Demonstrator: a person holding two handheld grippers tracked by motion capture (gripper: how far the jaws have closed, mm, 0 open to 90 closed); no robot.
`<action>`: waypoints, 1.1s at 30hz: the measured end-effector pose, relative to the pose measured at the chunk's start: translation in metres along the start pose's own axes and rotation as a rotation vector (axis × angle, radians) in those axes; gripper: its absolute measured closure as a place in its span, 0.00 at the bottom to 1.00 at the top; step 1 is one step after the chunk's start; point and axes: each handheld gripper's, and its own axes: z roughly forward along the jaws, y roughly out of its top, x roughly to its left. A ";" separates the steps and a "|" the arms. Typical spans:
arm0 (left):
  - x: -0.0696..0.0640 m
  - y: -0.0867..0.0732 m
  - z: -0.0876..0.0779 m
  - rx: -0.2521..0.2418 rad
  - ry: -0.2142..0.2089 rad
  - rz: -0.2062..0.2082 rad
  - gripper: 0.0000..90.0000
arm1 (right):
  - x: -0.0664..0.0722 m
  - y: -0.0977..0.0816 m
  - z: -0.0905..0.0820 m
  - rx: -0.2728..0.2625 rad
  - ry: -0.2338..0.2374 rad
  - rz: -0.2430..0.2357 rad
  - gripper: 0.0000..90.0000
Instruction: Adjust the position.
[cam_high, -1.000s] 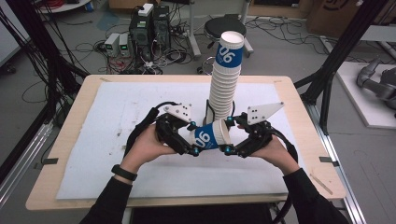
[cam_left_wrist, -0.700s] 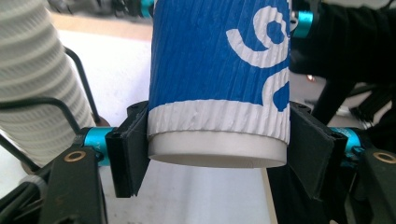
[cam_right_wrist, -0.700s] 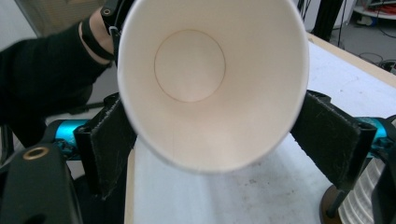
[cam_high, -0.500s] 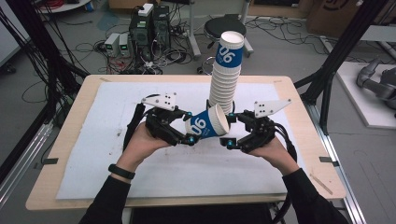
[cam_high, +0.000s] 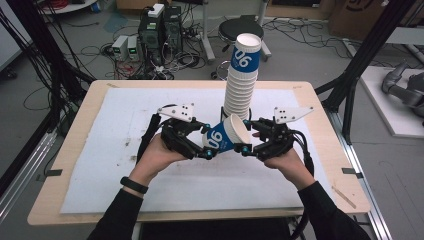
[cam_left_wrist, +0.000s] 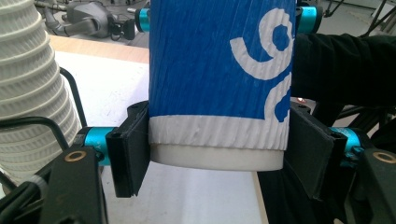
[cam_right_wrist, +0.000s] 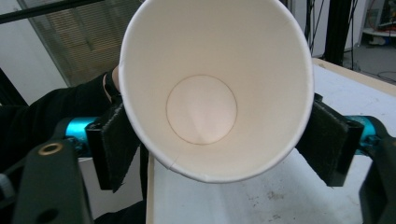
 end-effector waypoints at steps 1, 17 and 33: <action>0.000 0.000 0.000 0.002 0.001 -0.002 0.33 | 0.000 0.000 0.000 0.001 0.001 -0.003 0.25; -0.004 -0.001 0.019 0.211 0.043 0.010 0.25 | 0.002 0.000 0.007 0.173 -0.039 -0.061 0.27; -0.003 -0.003 0.027 0.187 0.015 0.019 0.33 | 0.005 0.004 0.009 0.183 -0.035 -0.075 0.23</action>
